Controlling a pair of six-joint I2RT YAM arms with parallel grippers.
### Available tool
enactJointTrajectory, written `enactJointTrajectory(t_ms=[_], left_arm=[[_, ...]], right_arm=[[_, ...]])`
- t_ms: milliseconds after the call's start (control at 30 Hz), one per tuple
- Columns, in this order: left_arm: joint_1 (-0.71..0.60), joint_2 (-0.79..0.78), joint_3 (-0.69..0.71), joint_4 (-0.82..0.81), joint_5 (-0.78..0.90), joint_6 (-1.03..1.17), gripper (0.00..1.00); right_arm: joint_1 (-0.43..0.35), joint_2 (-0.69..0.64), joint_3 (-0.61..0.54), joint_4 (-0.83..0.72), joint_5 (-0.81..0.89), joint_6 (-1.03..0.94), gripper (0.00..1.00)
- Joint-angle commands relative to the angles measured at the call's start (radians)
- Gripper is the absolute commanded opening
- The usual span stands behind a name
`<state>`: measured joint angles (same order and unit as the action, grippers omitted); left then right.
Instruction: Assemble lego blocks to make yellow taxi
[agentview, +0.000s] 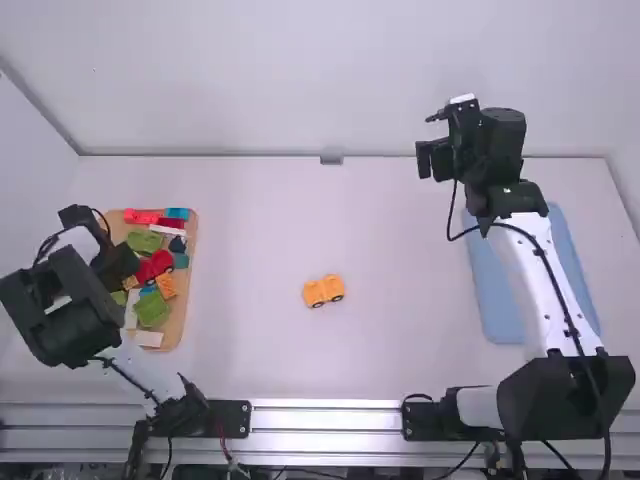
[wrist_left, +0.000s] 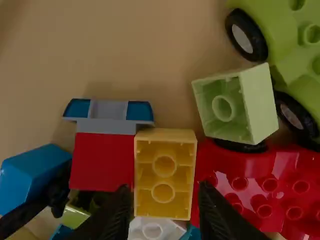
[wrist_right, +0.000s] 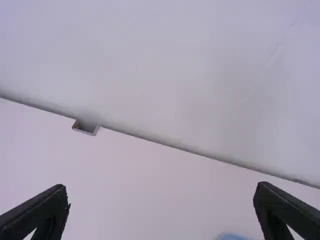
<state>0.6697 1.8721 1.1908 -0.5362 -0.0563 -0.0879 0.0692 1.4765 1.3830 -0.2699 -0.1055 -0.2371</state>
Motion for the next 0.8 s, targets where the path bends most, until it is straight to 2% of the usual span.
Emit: enactJointTrajectory(t_ms=[0,433,567,767], left_arm=[[0.006,0.013,-0.016,0.007,0.015,0.011,0.36],[0.005,0.013,-0.081,0.063,0.013,0.010,0.39],[0.005,0.013,-0.083,0.066,0.014,0.002,0.35],[0.006,0.013,-0.053,0.077,0.024,0.000,0.35]], right_arm=[[0.004,0.008,0.029,0.000,-0.002,0.005,0.98],[0.004,0.008,0.029,0.000,-0.003,0.004,0.98],[0.004,0.008,0.029,0.004,-0.003,0.005,0.99],[0.004,0.008,0.030,0.004,-0.003,0.005,0.99]])
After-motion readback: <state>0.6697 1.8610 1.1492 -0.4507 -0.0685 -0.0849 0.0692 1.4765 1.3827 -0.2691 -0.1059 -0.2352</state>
